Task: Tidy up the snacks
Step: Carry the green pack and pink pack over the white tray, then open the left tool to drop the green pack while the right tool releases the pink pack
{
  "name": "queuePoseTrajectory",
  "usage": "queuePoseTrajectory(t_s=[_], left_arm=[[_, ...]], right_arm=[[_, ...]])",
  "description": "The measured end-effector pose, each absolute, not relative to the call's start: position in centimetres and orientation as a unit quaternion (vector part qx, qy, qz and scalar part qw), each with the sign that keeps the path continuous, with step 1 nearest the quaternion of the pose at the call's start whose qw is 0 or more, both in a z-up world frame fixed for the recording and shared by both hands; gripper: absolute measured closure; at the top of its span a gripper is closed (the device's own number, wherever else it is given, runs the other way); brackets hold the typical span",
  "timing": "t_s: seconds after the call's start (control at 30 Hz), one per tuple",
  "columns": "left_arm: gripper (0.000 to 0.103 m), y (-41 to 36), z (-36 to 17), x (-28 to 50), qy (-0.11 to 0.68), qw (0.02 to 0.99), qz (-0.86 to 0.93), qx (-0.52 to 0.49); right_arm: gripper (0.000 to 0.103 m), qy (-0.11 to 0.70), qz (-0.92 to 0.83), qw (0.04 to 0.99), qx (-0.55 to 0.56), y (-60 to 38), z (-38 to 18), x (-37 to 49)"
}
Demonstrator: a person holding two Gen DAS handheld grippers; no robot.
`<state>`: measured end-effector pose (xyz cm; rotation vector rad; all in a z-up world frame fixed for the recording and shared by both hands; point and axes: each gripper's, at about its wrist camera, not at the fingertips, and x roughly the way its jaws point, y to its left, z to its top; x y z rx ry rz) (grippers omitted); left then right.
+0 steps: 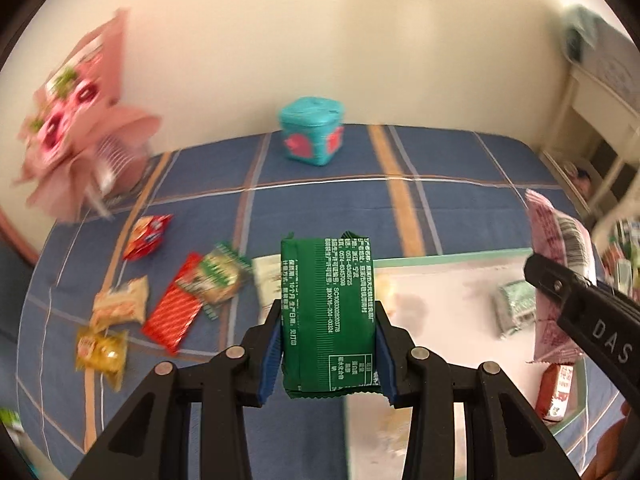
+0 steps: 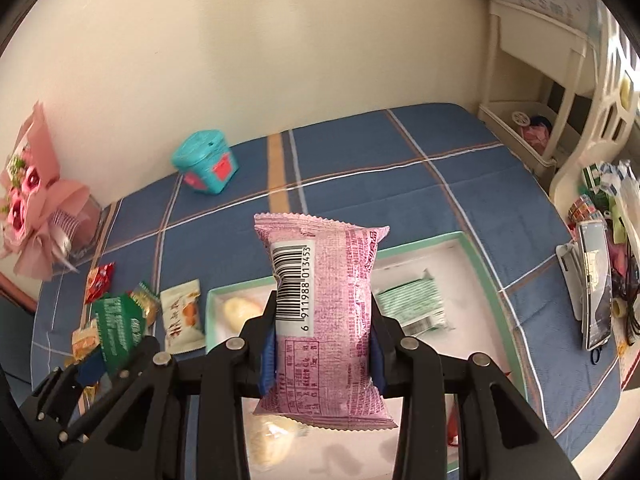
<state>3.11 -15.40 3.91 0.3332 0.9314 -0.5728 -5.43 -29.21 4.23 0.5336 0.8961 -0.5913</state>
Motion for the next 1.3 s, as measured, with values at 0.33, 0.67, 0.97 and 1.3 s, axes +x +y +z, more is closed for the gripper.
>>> queuePoseTrajectory(t_s=[0.33, 0.67, 0.97, 1.3], left_arm=[[0.06, -20.1, 0.7, 2.7, 0.457, 0.811, -0.311, 0.191], [0.061, -20.9, -1.6, 3.0, 0.475, 0.798, -0.32, 0.189], [0.061, -20.9, -2.6, 3.0, 0.485, 0.79, -0.322, 0.192], [0.043, -20.5, -3.6, 3.5, 0.505, 0.783, -0.308, 0.194]], right_arm=[[0.065, 0.443, -0.285, 0.801, 0.285, -32.8, 0.9, -6.5], [0.064, 0.468, -0.265, 0.794, 0.285, -32.2, -1.4, -5.7], [0.064, 0.492, -0.26, 0.78, 0.286, -31.9, -2.9, -5.2], [0.063, 0.515, -0.274, 0.766, 0.271, -31.7, -3.8, -4.5]])
